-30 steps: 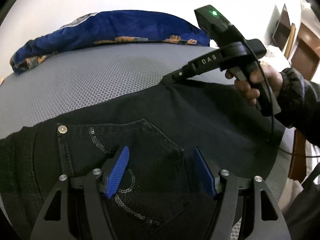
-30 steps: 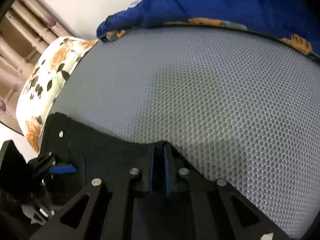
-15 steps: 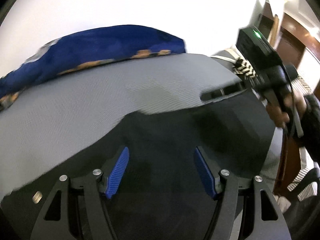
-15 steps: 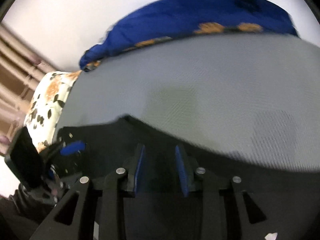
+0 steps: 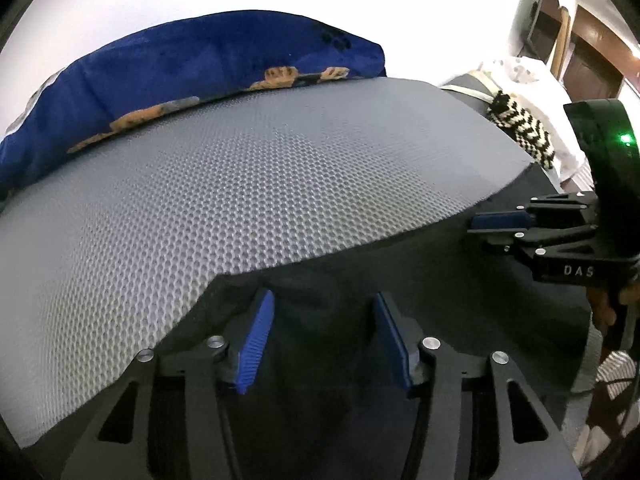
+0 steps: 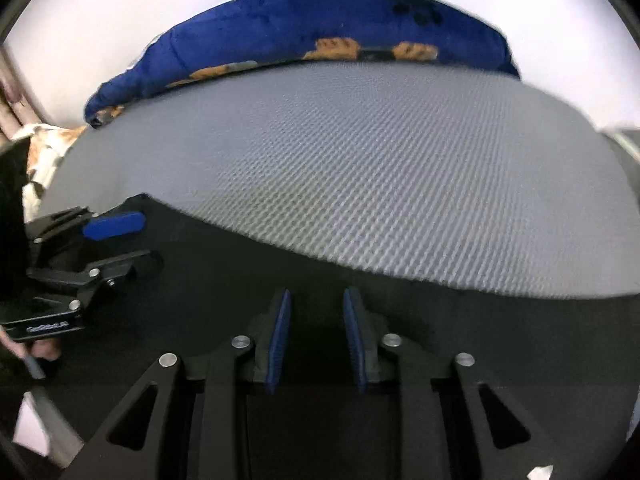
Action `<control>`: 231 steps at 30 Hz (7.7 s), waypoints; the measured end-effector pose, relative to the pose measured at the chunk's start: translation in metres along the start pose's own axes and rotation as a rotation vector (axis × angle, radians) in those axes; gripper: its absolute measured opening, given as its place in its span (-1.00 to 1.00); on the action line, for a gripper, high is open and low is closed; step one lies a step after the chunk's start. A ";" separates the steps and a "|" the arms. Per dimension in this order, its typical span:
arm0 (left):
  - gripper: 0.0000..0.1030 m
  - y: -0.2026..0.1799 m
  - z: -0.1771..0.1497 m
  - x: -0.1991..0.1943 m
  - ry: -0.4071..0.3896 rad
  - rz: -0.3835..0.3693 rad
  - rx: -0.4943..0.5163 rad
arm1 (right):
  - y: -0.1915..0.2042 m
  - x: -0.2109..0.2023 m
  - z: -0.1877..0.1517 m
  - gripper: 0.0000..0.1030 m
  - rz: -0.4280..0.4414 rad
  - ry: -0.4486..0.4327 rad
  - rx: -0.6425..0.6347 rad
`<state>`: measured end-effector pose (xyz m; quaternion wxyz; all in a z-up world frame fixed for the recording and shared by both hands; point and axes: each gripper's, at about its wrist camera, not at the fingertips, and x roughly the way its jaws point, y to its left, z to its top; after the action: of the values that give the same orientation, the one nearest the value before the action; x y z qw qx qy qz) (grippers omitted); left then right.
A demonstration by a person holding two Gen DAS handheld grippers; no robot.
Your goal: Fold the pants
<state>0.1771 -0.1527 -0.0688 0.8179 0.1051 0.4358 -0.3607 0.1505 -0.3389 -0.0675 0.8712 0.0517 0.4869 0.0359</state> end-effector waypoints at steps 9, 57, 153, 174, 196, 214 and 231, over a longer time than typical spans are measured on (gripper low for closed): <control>0.04 0.003 0.006 -0.031 -0.037 -0.038 -0.055 | 0.026 -0.007 0.008 -0.39 0.149 0.000 -0.008; 0.13 0.005 -0.135 -0.110 0.076 0.289 -0.288 | -0.150 -0.092 -0.116 -0.14 -0.131 0.032 0.384; 0.21 -0.080 -0.100 -0.069 0.210 -0.125 -0.164 | -0.011 -0.056 -0.080 -0.24 0.272 0.224 0.177; 0.21 -0.031 -0.015 -0.018 0.076 0.030 -0.200 | -0.035 -0.035 0.000 -0.26 -0.044 -0.004 0.069; 0.21 -0.022 -0.050 -0.067 0.110 0.282 -0.183 | -0.007 -0.024 0.011 0.00 -0.113 -0.008 0.068; 0.31 0.098 -0.181 -0.247 -0.116 0.235 -0.665 | 0.063 -0.027 -0.027 0.09 -0.178 0.006 -0.127; 0.30 0.138 -0.276 -0.230 -0.050 -0.030 -1.095 | 0.023 -0.078 -0.041 0.38 0.049 -0.022 0.119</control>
<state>0.0126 0.1956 -0.0718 0.7580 -0.3508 0.5416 -0.0951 0.0746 -0.3232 -0.0196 0.8708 0.1158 0.4770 0.0278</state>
